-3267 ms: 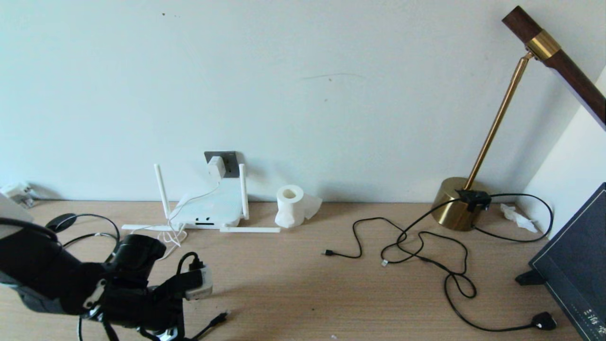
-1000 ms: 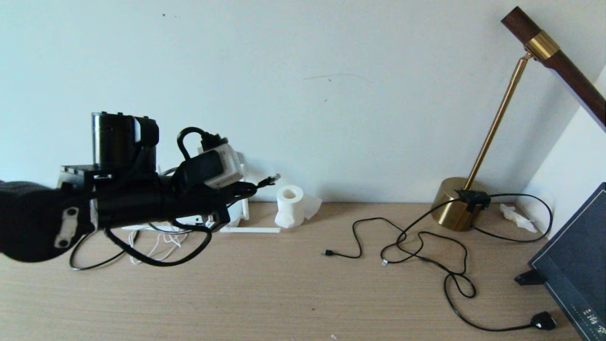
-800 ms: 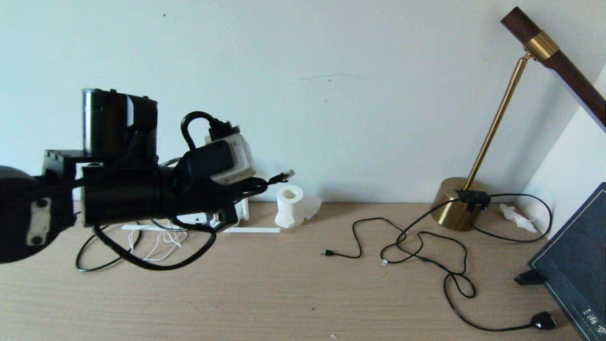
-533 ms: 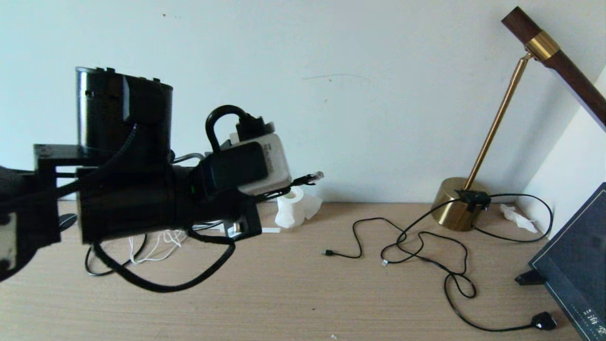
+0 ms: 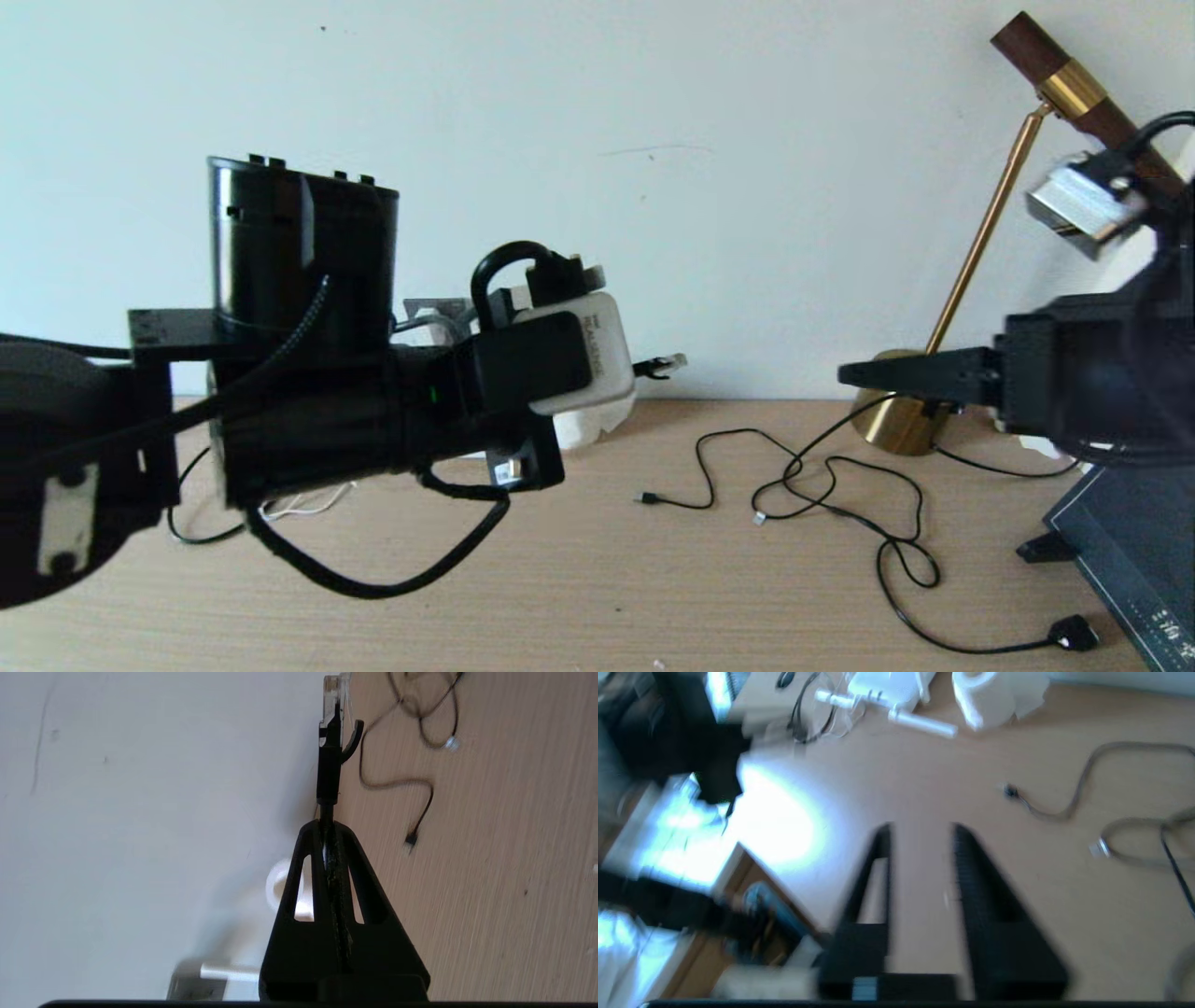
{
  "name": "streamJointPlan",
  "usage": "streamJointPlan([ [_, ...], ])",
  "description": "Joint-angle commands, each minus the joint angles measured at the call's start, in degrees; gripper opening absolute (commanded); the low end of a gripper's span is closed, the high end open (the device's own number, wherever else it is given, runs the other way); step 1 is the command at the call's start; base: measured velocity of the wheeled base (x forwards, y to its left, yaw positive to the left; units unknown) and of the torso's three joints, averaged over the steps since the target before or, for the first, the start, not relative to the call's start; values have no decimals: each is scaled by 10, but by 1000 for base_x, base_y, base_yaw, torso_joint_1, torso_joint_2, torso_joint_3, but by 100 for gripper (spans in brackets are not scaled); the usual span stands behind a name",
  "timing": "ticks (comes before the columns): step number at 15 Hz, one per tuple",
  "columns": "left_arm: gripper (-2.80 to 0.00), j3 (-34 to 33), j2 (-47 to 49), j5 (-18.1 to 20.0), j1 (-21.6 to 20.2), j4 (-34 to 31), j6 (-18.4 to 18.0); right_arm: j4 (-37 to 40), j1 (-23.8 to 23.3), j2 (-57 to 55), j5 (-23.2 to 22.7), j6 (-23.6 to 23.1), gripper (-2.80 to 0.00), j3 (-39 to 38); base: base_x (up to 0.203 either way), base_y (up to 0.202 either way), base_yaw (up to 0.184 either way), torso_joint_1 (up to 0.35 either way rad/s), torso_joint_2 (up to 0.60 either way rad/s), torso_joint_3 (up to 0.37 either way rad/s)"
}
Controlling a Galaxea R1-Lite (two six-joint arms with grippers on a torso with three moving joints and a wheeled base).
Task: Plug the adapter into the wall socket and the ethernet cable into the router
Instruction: Hand it to the other hand
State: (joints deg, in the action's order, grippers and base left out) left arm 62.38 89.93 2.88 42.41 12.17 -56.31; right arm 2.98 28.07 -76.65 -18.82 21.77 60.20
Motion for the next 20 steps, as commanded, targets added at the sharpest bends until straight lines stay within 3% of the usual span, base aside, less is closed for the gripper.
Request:
streamJointPlan([
  [1,-280,2,26,-1,16,6,-5,-68,37,-61,27,45,0,8,0,0,0,0,0,0],
  [12,-280,56,82,-10,37,10,-12,-75,57,-60,23,53,0,20,0,0,0,0,0,0],
  [20,-280,58,76,15,39,31,-14,-76,57,-77,6,56,0,19,0,0,0,0,0,0],
])
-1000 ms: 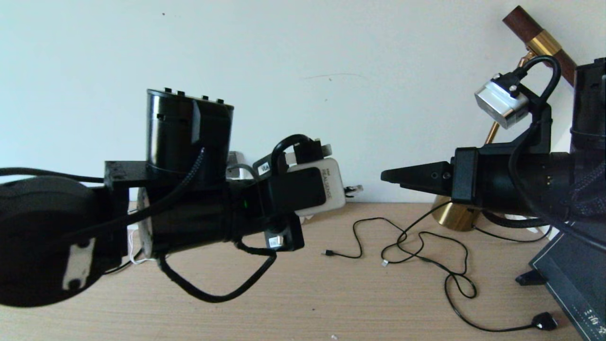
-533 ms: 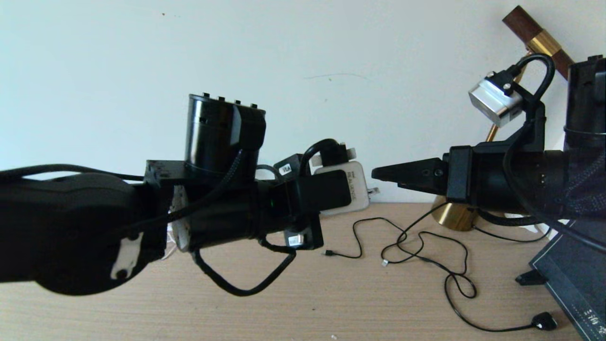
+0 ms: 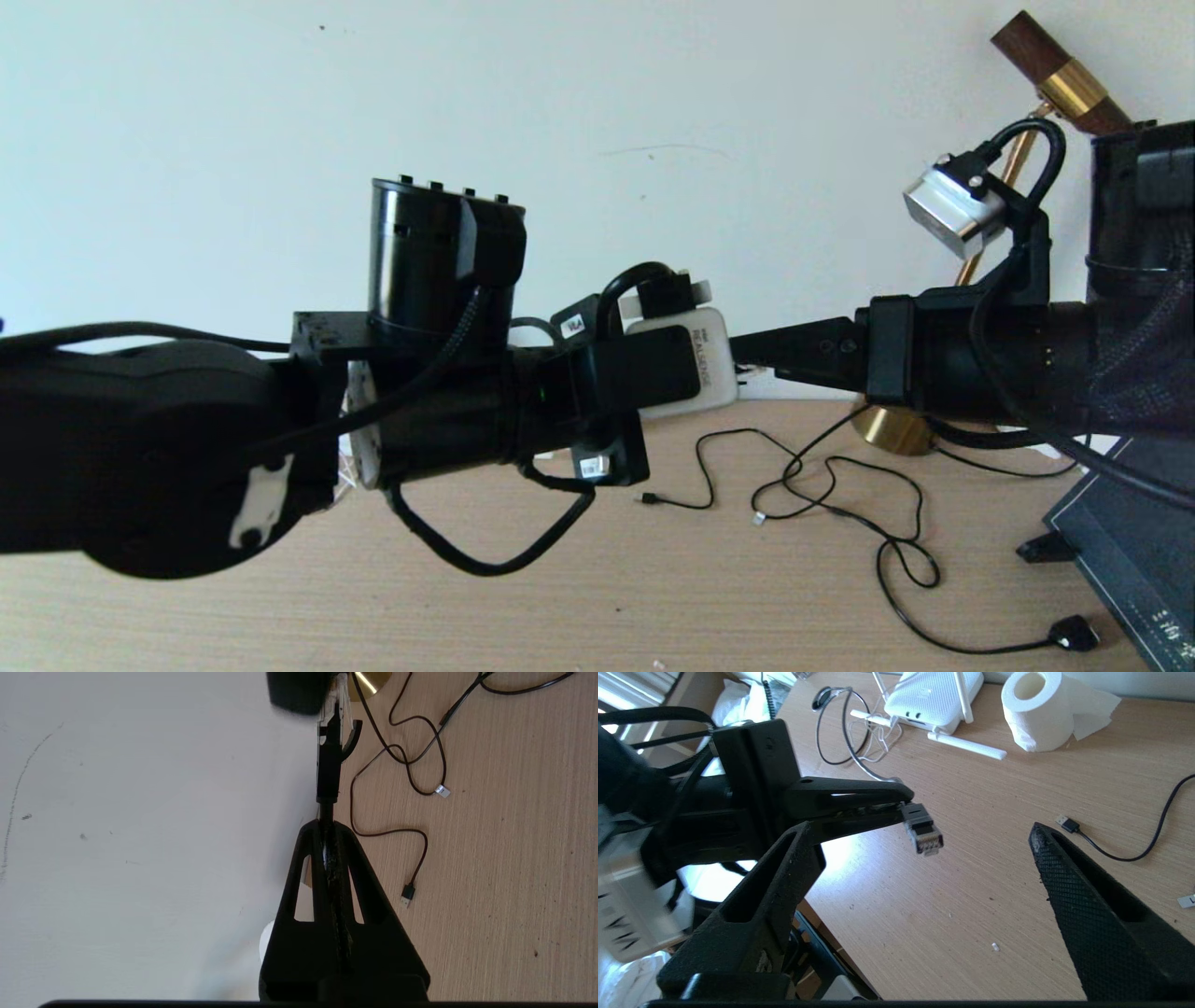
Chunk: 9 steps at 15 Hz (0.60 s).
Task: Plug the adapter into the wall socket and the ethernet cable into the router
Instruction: Hand it to the other hand
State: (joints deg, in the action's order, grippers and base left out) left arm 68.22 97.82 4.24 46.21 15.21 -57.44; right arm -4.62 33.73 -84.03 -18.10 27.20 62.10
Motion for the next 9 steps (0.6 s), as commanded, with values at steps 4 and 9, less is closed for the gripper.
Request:
streamJointPlan([
  [4,-280,-1,-4,2,5,1,-3,0,0,-4,-1,0,0,3,0,0,0,0,0,0],
  [9,-280,-1,-3,10,7,9,-4,0,2,-8,-2,-1,-280,-1,0,0,0,0,0,0],
])
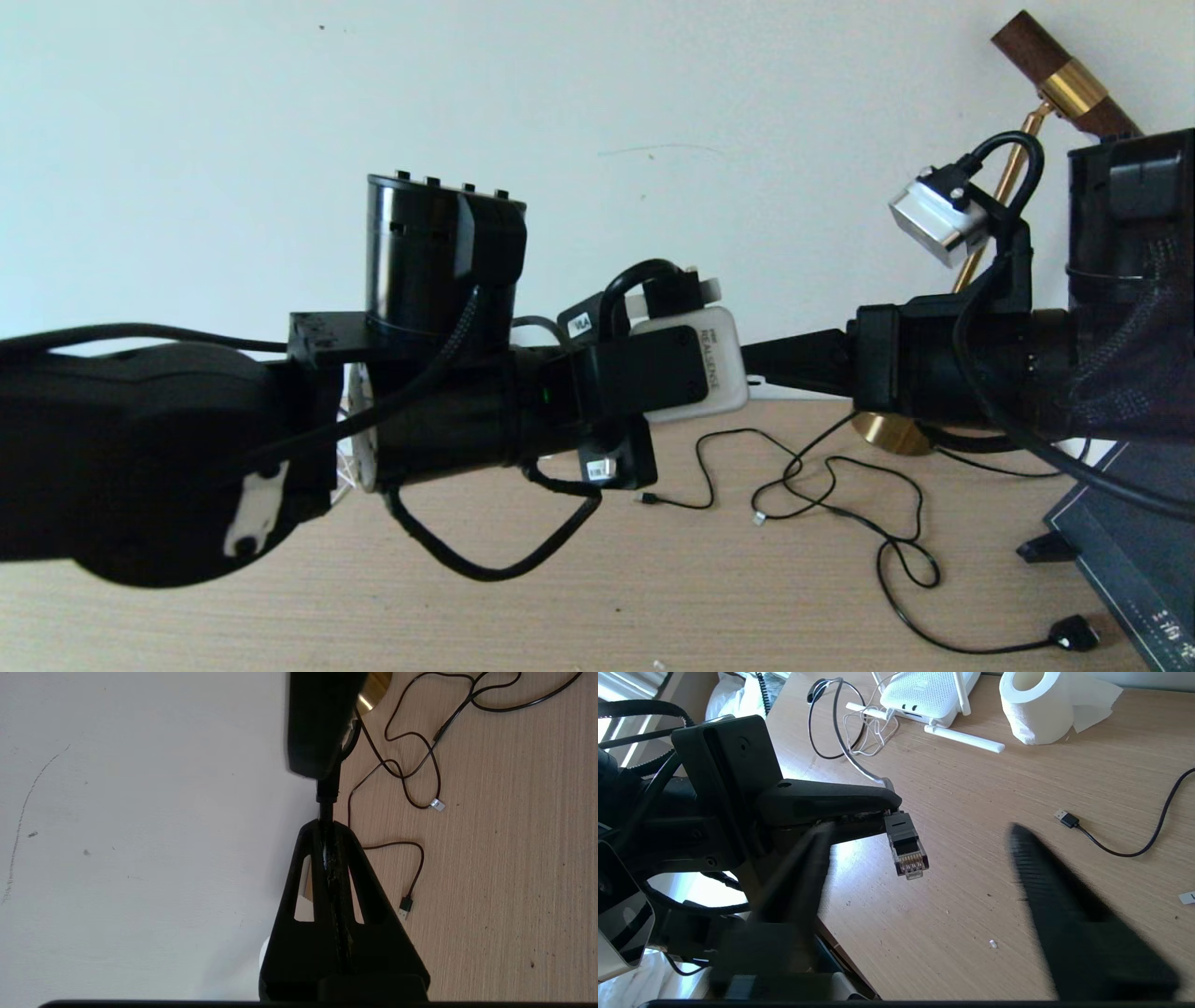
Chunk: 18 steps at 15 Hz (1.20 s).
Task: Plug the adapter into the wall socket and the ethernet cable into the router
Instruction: Hand it to the other hand
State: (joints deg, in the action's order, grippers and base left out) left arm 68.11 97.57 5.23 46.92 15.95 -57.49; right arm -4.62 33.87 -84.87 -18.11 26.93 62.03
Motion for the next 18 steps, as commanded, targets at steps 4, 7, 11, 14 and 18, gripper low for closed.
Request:
streamJointPlan([
  [4,-280,-3,0,1,4,1,-3,0,1,-6,-4,0,-280,0,0,0,0,0,0,0],
  [7,-280,-3,4,0,5,1,-3,0,1,-6,-5,0,-280,0,0,0,0,0,0,0],
  [11,-280,-19,3,0,5,10,-4,0,9,-6,-3,1,-280,-3,0,0,0,0,0,0],
  [14,-280,-44,-15,0,4,21,-3,0,9,-5,1,5,-280,-4,0,0,0,0,0,0],
  [18,-280,-82,-68,0,-26,24,-6,0,8,1,3,111,-280,16,0,0,0,0,0,0],
])
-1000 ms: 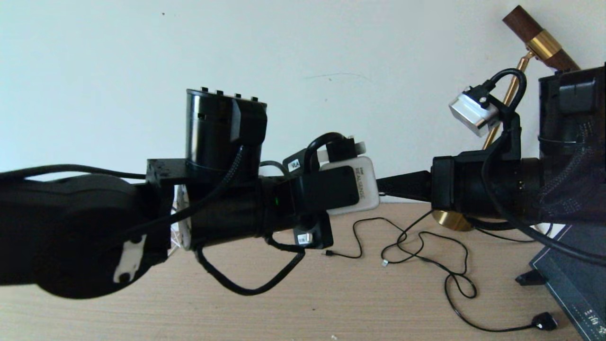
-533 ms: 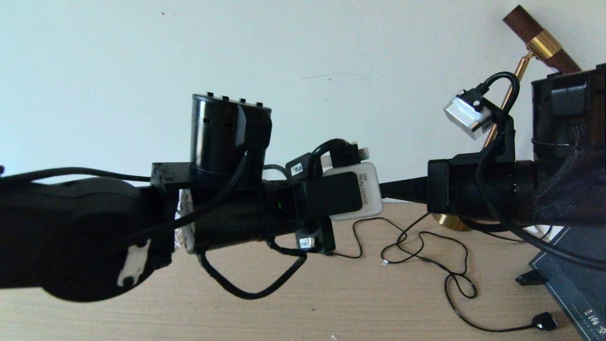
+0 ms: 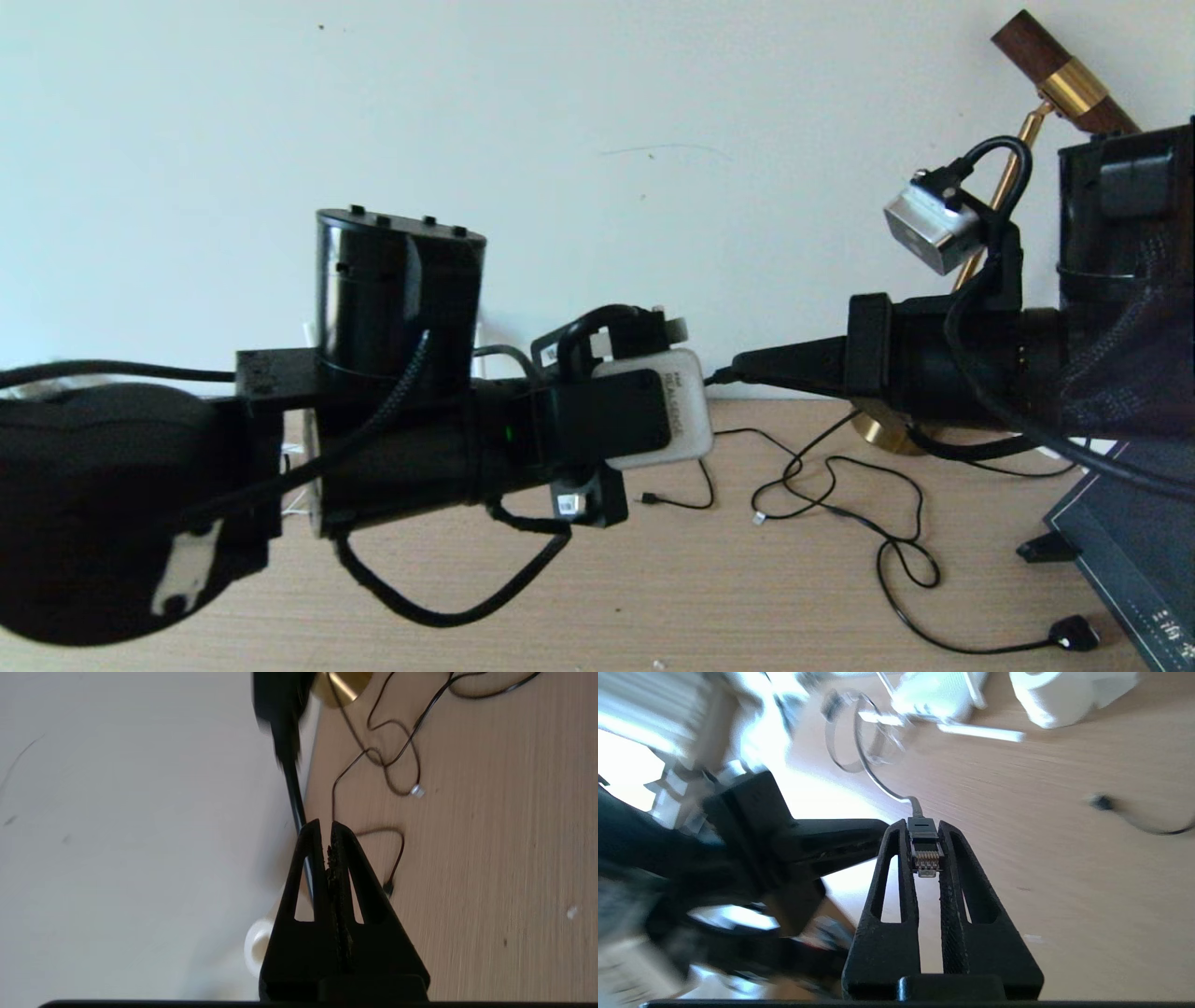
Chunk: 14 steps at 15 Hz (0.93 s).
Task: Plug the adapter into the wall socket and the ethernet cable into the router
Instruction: Hand it to the other hand
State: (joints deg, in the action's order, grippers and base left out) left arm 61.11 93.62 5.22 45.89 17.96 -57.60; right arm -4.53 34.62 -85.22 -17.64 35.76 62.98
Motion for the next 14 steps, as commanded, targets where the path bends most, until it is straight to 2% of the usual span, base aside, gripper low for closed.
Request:
streamJointPlan([
  [1,-280,-15,-33,1,-25,26,-18,1,0,4,-1,64,-280,16,0,0,0,0,0,0],
  [3,-280,-28,-30,10,-30,103,-53,3,-2,4,-1,152,-280,30,0,0,0,0,0,0],
  [4,-280,-43,-27,30,-30,136,-71,4,-4,2,-2,189,-280,40,0,0,0,0,0,0],
  [5,-280,-61,-27,51,-30,165,-91,12,-5,-1,-4,220,-280,54,0,0,0,0,0,0],
  [7,-280,-79,-28,66,-30,196,-114,50,-12,-13,-10,272,-280,96,0,0,0,0,0,0],
  [8,-280,-79,-29,66,-30,199,-122,72,-19,-21,-29,304,-280,118,0,0,0,0,0,0],
  [10,-280,-78,-30,66,-29,223,-160,82,-41,-25,-110,350,-280,127,0,0,0,0,0,0],
  [12,-280,-78,-26,66,-29,240,-180,81,-71,-38,-192,401,-280,135,0,0,0,0,0,0],
  [14,-280,-73,-25,66,-28,244,-184,81,-75,-52,-216,422,-280,148,0,0,0,0,0,0],
])
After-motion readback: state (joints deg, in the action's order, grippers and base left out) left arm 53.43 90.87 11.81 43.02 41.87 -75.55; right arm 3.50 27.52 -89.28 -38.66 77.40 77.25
